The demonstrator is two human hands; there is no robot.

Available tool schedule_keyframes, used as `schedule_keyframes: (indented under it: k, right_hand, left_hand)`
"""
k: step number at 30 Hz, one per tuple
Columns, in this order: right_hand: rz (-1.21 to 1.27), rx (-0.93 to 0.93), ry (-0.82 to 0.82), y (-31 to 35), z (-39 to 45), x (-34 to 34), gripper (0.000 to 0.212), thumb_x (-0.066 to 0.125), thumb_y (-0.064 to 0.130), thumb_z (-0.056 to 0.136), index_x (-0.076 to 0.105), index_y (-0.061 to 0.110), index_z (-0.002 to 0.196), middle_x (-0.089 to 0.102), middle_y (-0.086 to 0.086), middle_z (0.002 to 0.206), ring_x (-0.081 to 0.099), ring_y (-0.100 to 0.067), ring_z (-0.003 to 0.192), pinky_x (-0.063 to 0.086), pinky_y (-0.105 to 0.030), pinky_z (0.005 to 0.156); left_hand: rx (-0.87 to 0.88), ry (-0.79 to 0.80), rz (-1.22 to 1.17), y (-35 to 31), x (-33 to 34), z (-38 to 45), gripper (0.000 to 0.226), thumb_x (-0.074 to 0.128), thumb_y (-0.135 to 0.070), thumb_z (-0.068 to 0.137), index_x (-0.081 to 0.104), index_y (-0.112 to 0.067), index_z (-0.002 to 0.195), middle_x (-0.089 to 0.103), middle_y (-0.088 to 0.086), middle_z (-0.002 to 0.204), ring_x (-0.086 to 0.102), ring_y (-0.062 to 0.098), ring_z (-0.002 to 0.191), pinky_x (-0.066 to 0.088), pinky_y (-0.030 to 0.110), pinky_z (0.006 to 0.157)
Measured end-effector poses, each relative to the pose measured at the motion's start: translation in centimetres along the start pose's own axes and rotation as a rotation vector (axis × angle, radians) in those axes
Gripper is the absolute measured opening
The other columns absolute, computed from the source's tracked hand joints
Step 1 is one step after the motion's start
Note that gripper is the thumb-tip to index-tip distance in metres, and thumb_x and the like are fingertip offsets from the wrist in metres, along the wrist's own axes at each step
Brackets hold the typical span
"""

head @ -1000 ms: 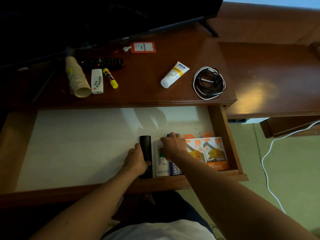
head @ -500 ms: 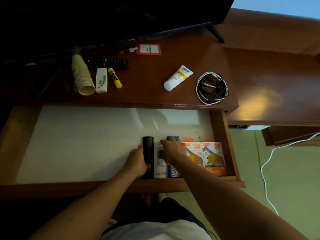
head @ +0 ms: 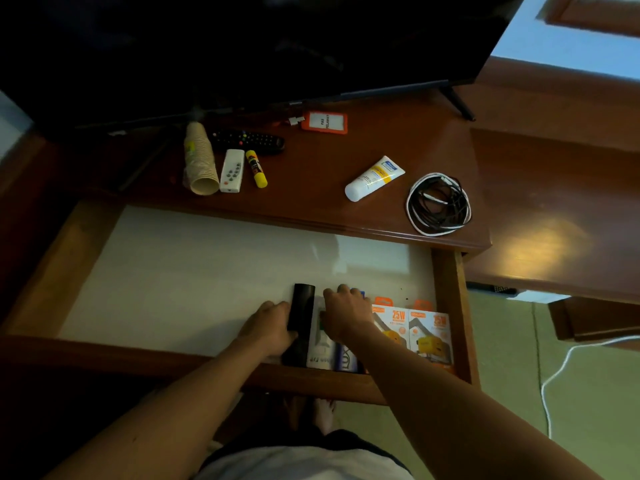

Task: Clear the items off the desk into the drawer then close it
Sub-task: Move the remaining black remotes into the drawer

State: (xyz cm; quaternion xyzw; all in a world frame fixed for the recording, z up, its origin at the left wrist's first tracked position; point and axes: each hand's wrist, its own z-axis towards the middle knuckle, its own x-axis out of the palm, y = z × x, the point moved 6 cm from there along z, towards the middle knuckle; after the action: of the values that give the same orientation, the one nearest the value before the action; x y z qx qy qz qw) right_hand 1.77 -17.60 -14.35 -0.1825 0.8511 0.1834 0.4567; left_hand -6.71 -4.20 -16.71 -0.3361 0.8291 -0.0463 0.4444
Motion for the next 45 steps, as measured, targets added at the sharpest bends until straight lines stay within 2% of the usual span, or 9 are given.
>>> schedule_keyframes:
  k: [4,12,18,21,25,29,33,37,45]
  right_hand:
    - [0.073,-0.089,-0.071,2.4,0.6,-2.3,0.042,0.059,0.029,0.097,0.051,0.015,0.135,0.053,-0.014,0.132,0.052,-0.034,0.120,0.047,-0.045,0.096]
    - [0.265,-0.212,-0.265,10.1,3.8,-9.7,0.042,0.050,0.034,0.099,0.053,0.019,0.138,0.055,-0.009,0.134,0.055,-0.029,0.119,0.051,-0.044,0.096]
    - [0.336,-0.251,-0.445,14.2,7.5,-15.9,0.027,0.050,0.024,0.094,0.064,0.014,0.115,0.061,-0.013,0.109,0.060,-0.036,0.097,0.049,-0.036,0.073]
    - [0.311,-0.244,-0.489,15.6,10.0,-18.7,0.030,0.051,0.022,0.095,0.063,0.013,0.121,0.061,-0.014,0.114,0.059,-0.034,0.101,0.050,-0.036,0.076]
    - [0.247,-0.201,-0.503,16.9,13.4,-21.7,0.039,0.054,0.027,0.098,0.054,0.016,0.136,0.056,-0.012,0.131,0.052,-0.032,0.121,0.051,-0.047,0.096]
    - [0.126,-0.129,-0.439,17.9,17.0,-23.6,0.052,0.059,0.021,0.096,0.045,0.018,0.146,0.049,-0.011,0.143,0.044,-0.034,0.132,0.042,-0.051,0.106]
    - [0.028,-0.097,-0.392,18.1,19.8,-24.5,0.066,0.061,0.009,0.090,0.039,0.025,0.151,0.044,-0.009,0.149,0.038,-0.034,0.138,0.037,-0.053,0.109]
    - [-0.070,-0.088,-0.326,18.1,21.9,-24.4,0.070,0.065,0.014,0.090,0.035,0.027,0.152,0.040,-0.009,0.154,0.033,-0.036,0.143,0.032,-0.055,0.113]
    - [-0.083,-0.127,-0.350,18.2,23.6,-24.7,0.065,0.067,0.010,0.089,0.040,0.021,0.148,0.058,-0.010,0.134,0.054,-0.033,0.124,0.044,-0.049,0.102]
  left_hand:
    - [-0.025,-0.123,-0.061,1.0,-3.1,-0.8,0.061,0.062,-0.036,0.094,0.041,-0.017,0.148,0.045,0.011,0.144,0.051,0.028,0.126,0.046,0.040,0.102]
    - [-0.028,-0.489,-0.190,3.7,-14.2,-1.7,0.045,0.065,-0.028,0.092,0.057,-0.017,0.135,0.056,0.007,0.130,0.057,0.026,0.114,0.051,0.038,0.093]
    - [-0.032,-0.681,-0.251,7.5,-22.5,-0.8,0.034,0.065,-0.021,0.090,0.062,-0.017,0.124,0.059,0.007,0.121,0.059,0.028,0.106,0.052,0.040,0.087]
    - [-0.022,-0.738,-0.240,9.4,-26.3,0.4,0.030,0.064,-0.017,0.090,0.064,-0.017,0.120,0.059,0.007,0.117,0.059,0.029,0.106,0.051,0.039,0.084]
    - [-0.048,-0.758,-0.188,11.6,-30.6,3.2,0.030,0.064,-0.016,0.089,0.066,-0.015,0.119,0.060,0.011,0.120,0.059,0.034,0.109,0.051,0.040,0.086]
    - [-0.113,-0.668,-0.046,13.1,-33.2,6.4,0.043,0.062,-0.022,0.090,0.057,-0.018,0.133,0.053,0.013,0.133,0.052,0.039,0.119,0.048,0.045,0.094]
    - [-0.108,-0.605,0.099,13.9,-34.1,8.6,0.049,0.060,-0.027,0.093,0.050,-0.018,0.140,0.047,0.011,0.140,0.046,0.040,0.122,0.045,0.047,0.096]
    - [-0.128,-0.575,0.149,14.1,-34.7,10.0,0.050,0.059,-0.032,0.095,0.046,-0.017,0.141,0.046,0.013,0.142,0.044,0.041,0.125,0.045,0.050,0.096]
    - [-0.114,-0.573,0.095,14.6,-35.5,12.0,0.048,0.061,-0.024,0.096,0.044,-0.016,0.140,0.052,0.020,0.134,0.047,0.044,0.123,0.047,0.051,0.087]
